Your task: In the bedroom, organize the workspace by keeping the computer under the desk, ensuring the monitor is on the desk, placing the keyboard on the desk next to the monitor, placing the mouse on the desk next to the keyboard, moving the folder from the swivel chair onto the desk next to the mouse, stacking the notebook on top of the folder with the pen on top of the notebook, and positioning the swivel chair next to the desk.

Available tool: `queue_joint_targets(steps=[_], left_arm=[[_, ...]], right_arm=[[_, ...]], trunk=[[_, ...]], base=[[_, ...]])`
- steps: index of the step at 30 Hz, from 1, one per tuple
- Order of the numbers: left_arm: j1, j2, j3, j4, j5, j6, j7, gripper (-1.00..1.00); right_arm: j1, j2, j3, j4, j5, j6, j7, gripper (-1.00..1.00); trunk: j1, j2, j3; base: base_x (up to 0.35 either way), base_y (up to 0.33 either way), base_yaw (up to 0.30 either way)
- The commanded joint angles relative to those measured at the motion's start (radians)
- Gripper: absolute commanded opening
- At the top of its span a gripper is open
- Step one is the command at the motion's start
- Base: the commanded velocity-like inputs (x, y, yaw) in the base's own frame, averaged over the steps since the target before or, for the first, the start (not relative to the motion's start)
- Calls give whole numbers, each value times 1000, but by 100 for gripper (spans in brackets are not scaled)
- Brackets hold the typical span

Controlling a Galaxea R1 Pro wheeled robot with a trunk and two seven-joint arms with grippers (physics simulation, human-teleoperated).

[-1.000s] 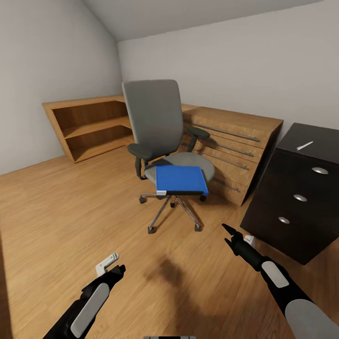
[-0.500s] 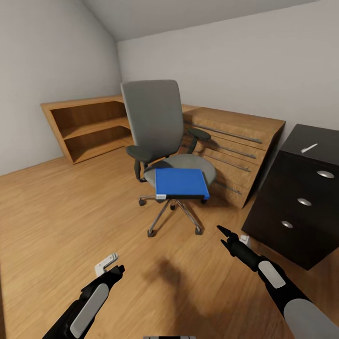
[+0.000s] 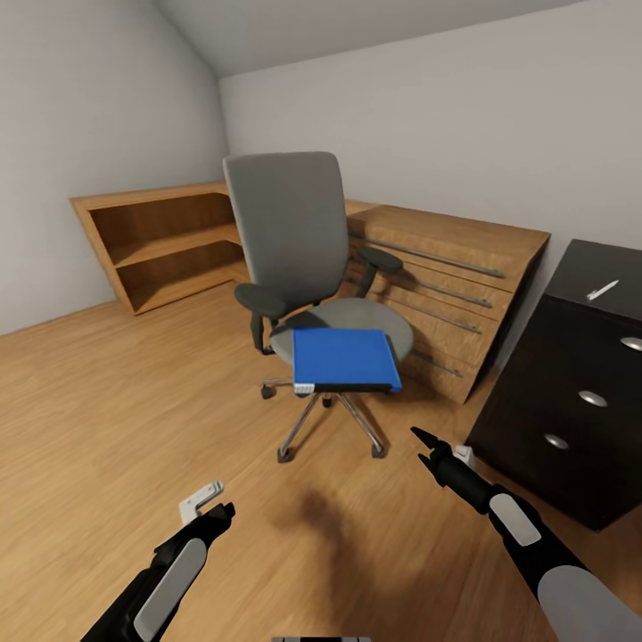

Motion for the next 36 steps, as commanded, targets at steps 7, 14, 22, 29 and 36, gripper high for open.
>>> queue_joint_targets(steps=[7,14,22,29,36], left_arm=[[-1,2,-3,0,6,2,8,100],[-1,2,-2,1,6,3,8,100],[-1,2,-2,1,6,3,8,100],[-1,2,-2,1,6,2,8,100],[-1,2,-2,1,6,2,8,100]], right_arm=[[0,1,-1,1,-6,9,1,100],[0,1,4,-5,-8,11,15,100],[0,0,69,-47,-8,14,70,100],[1,-9,84,-57,-8,14,101,100],[1,-14,85,-58,-8,14,103,100]], trunk=[[0,0,-1],[0,0,-1],[0,0,-1],[0,0,-1],[0,0,-1]], base=[[38,0,0],[2,0,0],[0,0,0],[1,0,0],[133,50,0]])
